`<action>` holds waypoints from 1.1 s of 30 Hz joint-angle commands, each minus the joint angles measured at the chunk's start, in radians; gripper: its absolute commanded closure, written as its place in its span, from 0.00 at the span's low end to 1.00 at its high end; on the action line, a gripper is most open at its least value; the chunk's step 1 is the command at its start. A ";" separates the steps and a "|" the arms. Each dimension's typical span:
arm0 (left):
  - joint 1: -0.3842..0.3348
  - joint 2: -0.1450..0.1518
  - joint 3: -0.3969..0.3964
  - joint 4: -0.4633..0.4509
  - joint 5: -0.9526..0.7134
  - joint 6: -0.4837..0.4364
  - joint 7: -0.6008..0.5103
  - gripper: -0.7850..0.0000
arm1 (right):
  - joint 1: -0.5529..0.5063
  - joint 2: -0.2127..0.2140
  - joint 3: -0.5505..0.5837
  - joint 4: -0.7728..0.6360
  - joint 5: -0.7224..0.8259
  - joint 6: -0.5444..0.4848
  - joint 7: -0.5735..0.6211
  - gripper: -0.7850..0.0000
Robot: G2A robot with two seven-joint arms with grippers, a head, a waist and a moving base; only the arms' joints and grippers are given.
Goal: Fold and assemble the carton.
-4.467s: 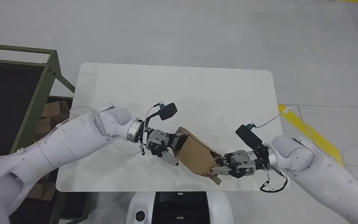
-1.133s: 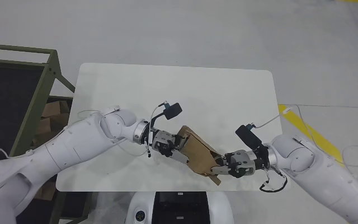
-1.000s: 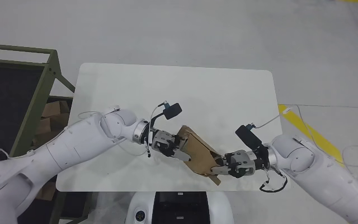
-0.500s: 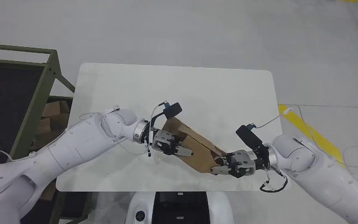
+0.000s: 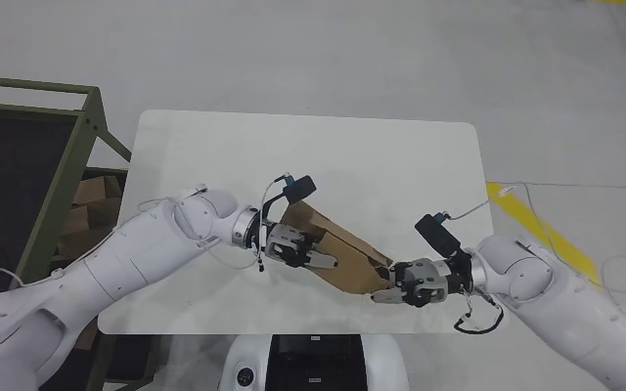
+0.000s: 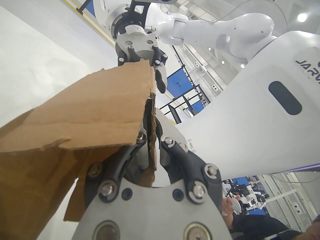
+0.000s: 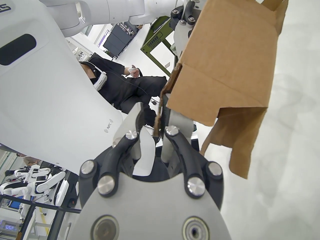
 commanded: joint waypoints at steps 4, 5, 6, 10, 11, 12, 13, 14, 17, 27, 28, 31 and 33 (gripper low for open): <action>0.029 0.010 -0.041 -0.002 0.000 -0.003 0.002 1.00 | -0.016 0.003 0.016 -0.002 0.004 -0.012 0.001 0.00; 0.036 0.012 -0.049 -0.004 0.000 -0.003 0.003 1.00 | -0.020 0.003 0.020 -0.004 0.004 -0.012 0.000 0.00; 0.042 0.015 -0.058 -0.005 0.000 -0.004 0.003 1.00 | -0.023 0.004 0.024 -0.004 0.004 -0.012 0.000 0.00; 0.069 0.026 -0.089 -0.017 0.005 -0.005 0.004 1.00 | -0.036 0.005 0.040 -0.005 0.010 -0.012 -0.006 0.00; 0.075 0.028 -0.095 -0.021 0.005 -0.005 0.004 1.00 | -0.038 0.005 0.043 -0.006 0.010 -0.012 -0.004 0.00; 0.081 0.030 -0.102 -0.023 0.007 -0.004 0.003 1.00 | -0.041 0.005 0.044 -0.008 0.012 -0.012 -0.004 0.00; 0.086 0.032 -0.108 -0.027 0.009 -0.003 0.003 1.00 | -0.043 0.004 0.045 -0.010 0.014 -0.012 -0.003 0.00; 0.092 0.033 -0.114 -0.028 0.010 -0.003 0.002 1.00 | -0.045 0.003 0.044 -0.011 0.015 -0.011 -0.002 0.00; 0.104 0.035 -0.129 -0.030 0.010 0.002 -0.003 1.00 | -0.047 0.000 0.043 -0.021 0.015 -0.005 0.001 0.00; 0.122 0.020 -0.158 -0.025 0.024 0.046 -0.013 1.00 | -0.098 0.004 0.076 -0.111 0.017 -0.012 0.010 0.00; 0.122 0.017 -0.159 -0.025 0.028 0.054 -0.013 1.00 | -0.104 0.005 0.079 -0.120 0.014 -0.012 0.010 0.00; 0.123 0.008 -0.162 -0.027 0.046 0.074 -0.009 1.00 | -0.120 0.008 0.086 -0.148 0.012 -0.012 0.010 0.00; 0.123 0.001 -0.161 -0.028 0.056 0.085 -0.007 1.00 | -0.128 0.008 0.087 -0.160 0.014 -0.012 0.010 0.00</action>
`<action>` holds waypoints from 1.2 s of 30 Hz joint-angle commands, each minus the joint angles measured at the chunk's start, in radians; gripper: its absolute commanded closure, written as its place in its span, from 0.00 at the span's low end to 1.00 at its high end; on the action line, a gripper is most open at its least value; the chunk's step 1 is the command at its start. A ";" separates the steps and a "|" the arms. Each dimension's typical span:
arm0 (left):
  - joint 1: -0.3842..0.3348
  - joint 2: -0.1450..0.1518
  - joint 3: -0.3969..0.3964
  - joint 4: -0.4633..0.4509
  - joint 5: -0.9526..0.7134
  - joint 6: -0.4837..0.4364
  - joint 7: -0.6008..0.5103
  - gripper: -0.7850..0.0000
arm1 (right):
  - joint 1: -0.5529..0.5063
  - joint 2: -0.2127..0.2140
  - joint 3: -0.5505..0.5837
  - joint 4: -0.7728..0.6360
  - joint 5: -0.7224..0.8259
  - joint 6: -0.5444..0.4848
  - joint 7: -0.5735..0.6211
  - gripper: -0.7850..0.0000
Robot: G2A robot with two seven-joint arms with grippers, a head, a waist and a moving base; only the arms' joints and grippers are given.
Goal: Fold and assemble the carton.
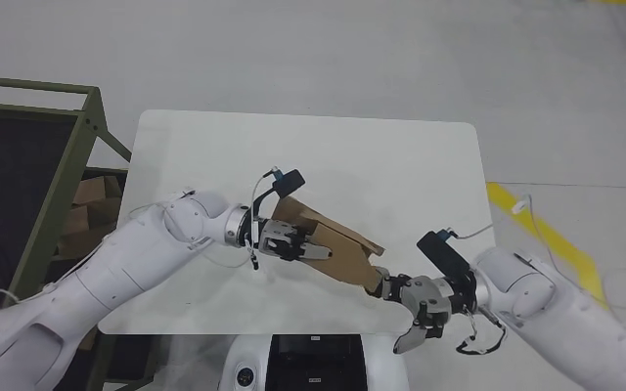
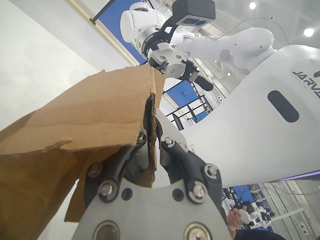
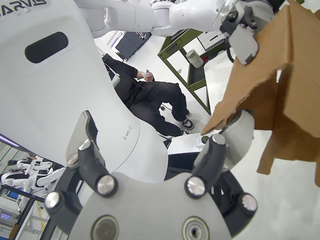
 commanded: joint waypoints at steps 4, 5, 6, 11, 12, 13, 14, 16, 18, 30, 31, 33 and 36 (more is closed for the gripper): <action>-0.004 -0.019 0.004 0.001 0.026 0.035 0.003 1.00 | -0.016 -0.005 0.012 -0.026 0.008 0.000 0.000 0.00; -0.005 -0.023 0.004 0.003 0.031 0.038 0.004 1.00 | -0.021 -0.008 0.018 -0.030 0.010 0.000 -0.003 0.00; -0.005 -0.026 0.004 0.005 0.034 0.041 0.003 1.00 | -0.026 -0.011 0.023 -0.037 0.011 0.000 -0.006 0.00; -0.006 -0.042 0.002 0.015 0.037 0.049 -0.008 1.00 | -0.054 -0.024 0.052 -0.049 0.013 0.000 -0.004 0.00; -0.006 -0.045 0.001 0.017 0.036 0.049 -0.010 1.00 | -0.059 -0.027 0.058 -0.050 0.014 0.000 0.000 0.00; -0.006 -0.047 0.000 0.019 0.036 0.049 -0.013 1.00 | -0.064 -0.029 0.062 -0.051 0.014 0.000 0.000 0.00; -0.005 -0.049 -0.002 0.021 0.036 0.050 -0.015 1.00 | -0.069 -0.031 0.066 -0.053 0.012 0.000 0.000 0.00; -0.004 -0.054 -0.005 0.024 0.034 0.052 -0.019 1.00 | -0.076 -0.035 0.073 -0.056 0.006 0.000 0.000 0.00; -0.001 -0.058 -0.010 0.029 0.029 0.049 -0.017 1.00 | -0.083 -0.039 0.079 -0.059 -0.002 0.000 0.000 0.00; 0.012 -0.071 -0.033 0.066 -0.108 0.014 -0.086 1.00 | -0.161 -0.055 0.208 -0.037 0.029 0.000 -0.007 0.00; 0.013 -0.071 -0.033 0.061 -0.114 0.010 -0.082 1.00 | -0.172 -0.057 0.222 -0.033 0.034 0.000 -0.008 0.00; 0.018 -0.069 -0.035 0.057 -0.129 0.001 -0.074 1.00 | -0.191 -0.060 0.246 -0.027 0.047 0.000 -0.005 0.00; 0.026 -0.062 -0.041 0.057 -0.140 -0.008 -0.064 1.00 | -0.216 -0.067 0.284 -0.013 0.063 0.000 -0.003 0.00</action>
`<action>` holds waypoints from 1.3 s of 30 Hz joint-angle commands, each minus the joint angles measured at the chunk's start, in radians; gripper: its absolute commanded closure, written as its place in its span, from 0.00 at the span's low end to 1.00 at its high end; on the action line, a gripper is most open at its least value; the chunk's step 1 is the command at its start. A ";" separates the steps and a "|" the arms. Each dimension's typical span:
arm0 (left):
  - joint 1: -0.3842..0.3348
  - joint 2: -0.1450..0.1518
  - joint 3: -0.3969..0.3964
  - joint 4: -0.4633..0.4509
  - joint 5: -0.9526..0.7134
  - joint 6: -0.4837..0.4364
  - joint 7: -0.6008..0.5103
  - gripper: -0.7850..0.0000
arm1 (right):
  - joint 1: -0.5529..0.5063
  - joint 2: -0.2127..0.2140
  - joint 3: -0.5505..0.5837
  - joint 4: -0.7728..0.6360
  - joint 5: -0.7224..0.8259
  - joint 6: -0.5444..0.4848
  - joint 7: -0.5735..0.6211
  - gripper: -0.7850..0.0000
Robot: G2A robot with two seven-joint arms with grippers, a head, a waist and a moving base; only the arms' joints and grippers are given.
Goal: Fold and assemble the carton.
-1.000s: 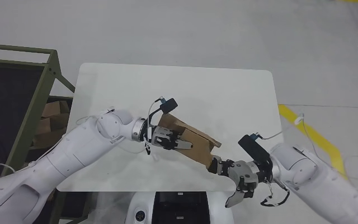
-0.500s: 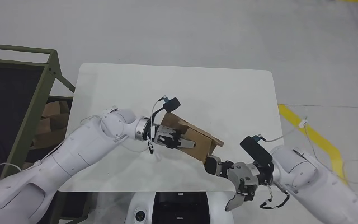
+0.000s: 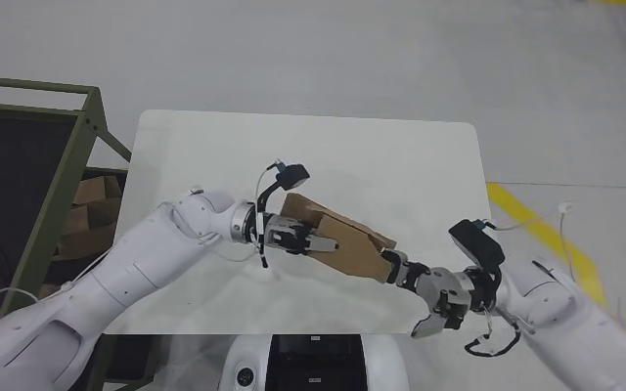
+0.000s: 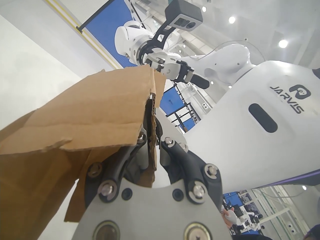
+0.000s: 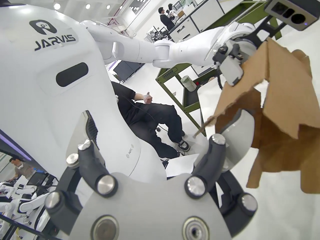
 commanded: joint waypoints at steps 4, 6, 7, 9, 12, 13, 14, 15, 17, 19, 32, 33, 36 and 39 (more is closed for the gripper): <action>0.014 0.013 -0.008 -0.002 -0.017 -0.013 0.013 1.00 | -0.035 -0.011 0.051 0.014 0.020 0.000 0.004 0.00; 0.019 0.019 -0.011 -0.006 -0.026 -0.018 0.018 1.00 | -0.046 -0.014 0.062 0.021 0.023 0.000 0.005 0.00; 0.023 0.022 -0.012 -0.008 -0.032 -0.021 0.021 1.00 | -0.049 -0.015 0.065 0.026 0.024 0.000 0.005 0.00; 0.028 0.027 -0.014 -0.017 -0.040 -0.025 0.025 1.00 | -0.053 -0.015 0.062 0.037 0.028 0.000 0.005 0.00; 0.033 0.034 -0.020 -0.011 -0.040 -0.026 0.026 1.00 | -0.048 -0.010 0.047 0.073 0.029 0.000 0.005 0.00; 0.033 0.034 -0.020 -0.011 -0.040 -0.026 0.026 1.00 | -0.047 -0.009 0.047 0.078 0.030 0.000 0.005 0.00; 0.033 0.034 -0.020 -0.011 -0.040 -0.026 0.026 1.00 | -0.047 -0.009 0.047 0.078 0.030 0.000 0.005 0.00; 0.033 0.034 -0.020 -0.011 -0.040 -0.026 0.026 1.00 | -0.047 -0.009 0.047 0.078 0.030 0.000 0.005 0.00; 0.033 0.034 -0.020 -0.011 -0.040 -0.026 0.026 1.00 | -0.047 -0.009 0.047 0.078 0.030 0.000 0.005 0.00; 0.033 0.034 -0.020 -0.011 -0.040 -0.026 0.026 1.00 | -0.047 -0.009 0.047 0.078 0.030 0.000 0.005 0.00; 0.034 0.023 -0.046 0.005 -0.232 0.127 -0.127 1.00 | -0.081 -0.025 0.113 0.012 -0.208 0.000 -0.125 0.00; 0.034 0.020 -0.046 0.012 -0.249 0.150 -0.150 1.00 | -0.091 -0.028 0.126 0.003 -0.246 0.000 -0.151 0.00; 0.030 0.011 -0.049 0.019 -0.316 0.221 -0.221 1.00 | -0.126 -0.038 0.168 -0.033 -0.389 0.000 -0.238 0.00; 0.031 0.002 -0.064 0.036 -0.376 0.289 -0.289 1.00 | -0.174 -0.052 0.211 -0.073 -0.564 0.012 -0.348 0.00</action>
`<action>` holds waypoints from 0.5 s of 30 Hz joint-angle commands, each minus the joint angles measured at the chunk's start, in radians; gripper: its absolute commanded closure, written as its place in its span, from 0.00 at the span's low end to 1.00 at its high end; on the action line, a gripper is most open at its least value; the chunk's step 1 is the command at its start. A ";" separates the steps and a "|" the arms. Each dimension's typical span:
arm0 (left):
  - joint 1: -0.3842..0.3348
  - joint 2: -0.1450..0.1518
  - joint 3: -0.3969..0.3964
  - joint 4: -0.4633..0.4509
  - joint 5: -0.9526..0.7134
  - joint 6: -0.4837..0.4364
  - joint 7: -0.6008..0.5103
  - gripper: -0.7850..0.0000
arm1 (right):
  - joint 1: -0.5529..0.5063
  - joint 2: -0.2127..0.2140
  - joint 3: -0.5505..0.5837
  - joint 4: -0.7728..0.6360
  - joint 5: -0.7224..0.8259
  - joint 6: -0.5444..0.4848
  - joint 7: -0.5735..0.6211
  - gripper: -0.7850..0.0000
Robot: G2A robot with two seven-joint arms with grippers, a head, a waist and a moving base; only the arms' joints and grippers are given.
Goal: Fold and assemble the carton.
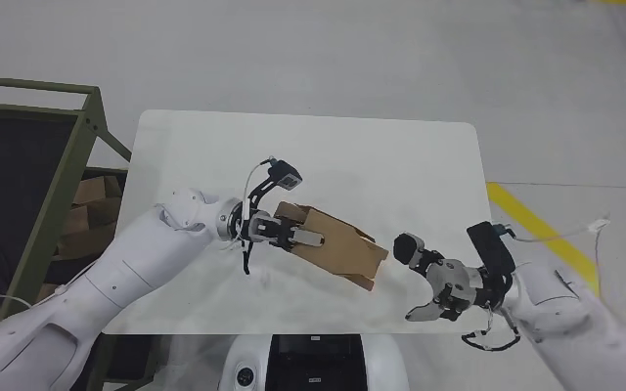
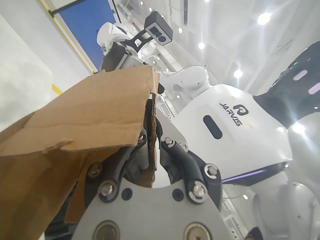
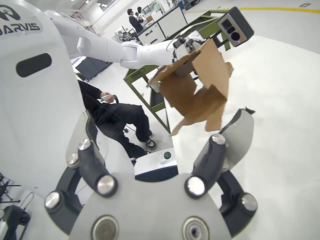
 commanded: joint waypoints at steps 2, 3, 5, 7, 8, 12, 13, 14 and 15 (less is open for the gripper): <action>0.004 -0.010 -0.017 0.026 -0.045 0.062 -0.061 1.00 | -0.052 -0.016 0.032 -0.045 -0.188 0.044 -0.124 0.00; 0.004 -0.014 -0.022 0.036 -0.051 0.079 -0.077 1.00 | -0.067 -0.021 0.042 -0.061 -0.247 0.064 -0.165 0.00; 0.008 -0.022 -0.033 0.059 -0.063 0.102 -0.101 1.00 | -0.101 -0.032 0.056 -0.089 -0.361 0.109 -0.250 0.00; 0.012 -0.030 -0.045 0.085 -0.078 0.113 -0.112 1.00 | -0.133 -0.040 0.063 -0.114 -0.470 0.142 -0.324 0.00; 0.013 -0.034 -0.049 0.093 -0.077 0.122 -0.121 1.00 | -0.149 -0.044 0.066 -0.124 -0.519 0.162 -0.358 0.00; 0.022 -0.050 -0.070 0.122 -0.076 0.129 -0.128 1.00 | -0.198 -0.055 0.064 -0.138 -0.620 0.208 -0.463 0.00; 0.025 -0.054 -0.076 0.124 -0.074 0.127 -0.126 1.00 | -0.198 -0.055 0.064 -0.138 -0.620 0.208 -0.463 0.00; 0.024 -0.055 -0.080 0.122 -0.072 0.124 -0.122 1.00 | -0.198 -0.055 0.064 -0.138 -0.620 0.208 -0.463 0.00; 0.024 -0.055 -0.080 0.122 -0.072 0.124 -0.122 1.00 | -0.198 -0.055 0.064 -0.138 -0.620 0.208 -0.463 0.00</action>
